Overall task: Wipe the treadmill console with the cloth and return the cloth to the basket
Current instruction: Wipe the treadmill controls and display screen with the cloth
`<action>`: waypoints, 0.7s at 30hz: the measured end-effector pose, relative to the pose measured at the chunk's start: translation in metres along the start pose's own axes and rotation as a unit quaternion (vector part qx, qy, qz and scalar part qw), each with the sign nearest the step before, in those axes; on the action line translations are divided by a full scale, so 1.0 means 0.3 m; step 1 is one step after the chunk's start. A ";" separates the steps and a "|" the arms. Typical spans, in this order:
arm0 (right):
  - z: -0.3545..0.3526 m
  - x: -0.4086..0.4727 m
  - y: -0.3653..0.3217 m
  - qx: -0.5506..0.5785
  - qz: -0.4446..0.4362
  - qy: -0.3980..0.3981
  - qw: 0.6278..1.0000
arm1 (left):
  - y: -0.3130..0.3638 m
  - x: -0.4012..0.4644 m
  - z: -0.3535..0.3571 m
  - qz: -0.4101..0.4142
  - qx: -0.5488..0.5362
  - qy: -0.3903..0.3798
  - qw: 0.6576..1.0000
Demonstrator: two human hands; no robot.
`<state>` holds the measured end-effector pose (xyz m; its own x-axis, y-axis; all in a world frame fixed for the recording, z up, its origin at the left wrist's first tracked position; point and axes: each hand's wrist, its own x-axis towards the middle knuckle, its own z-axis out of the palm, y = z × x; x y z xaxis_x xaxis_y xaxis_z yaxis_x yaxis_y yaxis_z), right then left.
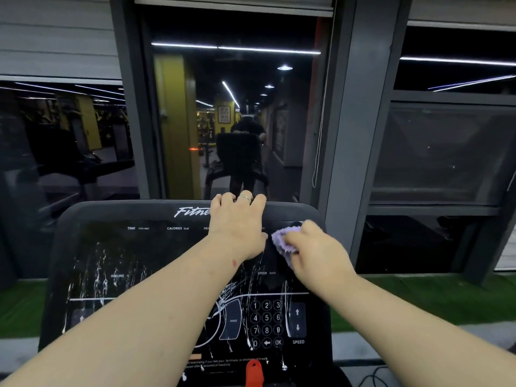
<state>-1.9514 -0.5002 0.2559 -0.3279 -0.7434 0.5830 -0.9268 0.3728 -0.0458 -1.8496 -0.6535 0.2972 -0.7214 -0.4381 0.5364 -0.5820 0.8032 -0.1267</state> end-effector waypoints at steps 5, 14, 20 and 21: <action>-0.086 0.103 0.082 -0.031 0.023 0.001 0.999 | 0.003 0.006 -0.003 0.000 -0.009 -0.016 1.000; -0.090 0.096 0.101 -0.036 0.026 -0.015 0.999 | 0.015 0.010 -0.008 -0.008 -0.019 -0.023 1.000; -0.035 -0.031 0.047 -0.014 -0.004 -0.047 0.999 | 0.025 0.001 -0.014 -0.008 -0.018 -0.032 0.999; -0.047 -0.013 0.063 -0.023 -0.015 -0.059 0.998 | 0.028 0.003 -0.014 -0.010 -0.017 -0.033 0.999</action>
<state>-1.9652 -0.4823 0.2642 -0.3227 -0.8137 0.4835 -0.9279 0.3728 0.0081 -1.8535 -0.6455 0.3001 -0.7338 -0.4790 0.4817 -0.5842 0.8069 -0.0876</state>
